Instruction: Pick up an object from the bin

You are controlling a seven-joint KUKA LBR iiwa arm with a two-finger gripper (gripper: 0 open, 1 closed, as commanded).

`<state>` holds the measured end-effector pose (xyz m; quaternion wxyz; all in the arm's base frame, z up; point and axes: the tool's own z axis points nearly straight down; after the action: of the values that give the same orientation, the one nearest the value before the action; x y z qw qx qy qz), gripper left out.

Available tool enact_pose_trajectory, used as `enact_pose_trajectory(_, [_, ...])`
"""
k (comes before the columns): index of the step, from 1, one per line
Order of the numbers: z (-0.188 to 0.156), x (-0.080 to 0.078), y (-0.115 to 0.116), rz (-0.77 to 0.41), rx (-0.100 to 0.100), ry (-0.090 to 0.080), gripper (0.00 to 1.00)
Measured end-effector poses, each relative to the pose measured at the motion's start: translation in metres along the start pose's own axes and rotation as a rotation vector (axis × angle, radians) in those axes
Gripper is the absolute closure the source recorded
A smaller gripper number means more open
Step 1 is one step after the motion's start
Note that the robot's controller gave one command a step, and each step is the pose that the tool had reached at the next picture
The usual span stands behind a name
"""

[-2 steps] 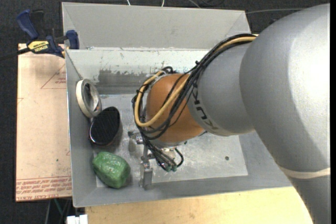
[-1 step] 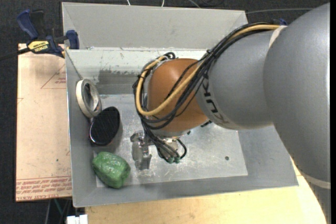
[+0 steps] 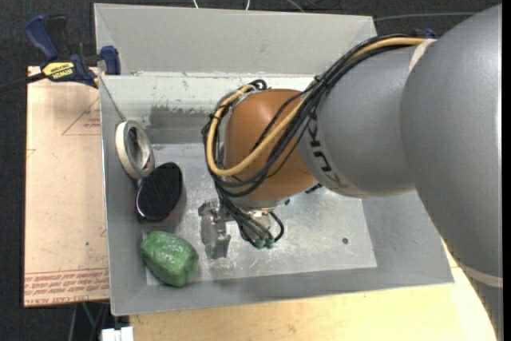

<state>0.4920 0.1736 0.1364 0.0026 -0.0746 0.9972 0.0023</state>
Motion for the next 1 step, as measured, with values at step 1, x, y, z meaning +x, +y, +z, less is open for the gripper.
enact_pose_trajectory(1, [-0.001,-0.0032,0.0026,-0.026,0.0,0.0,1.0])
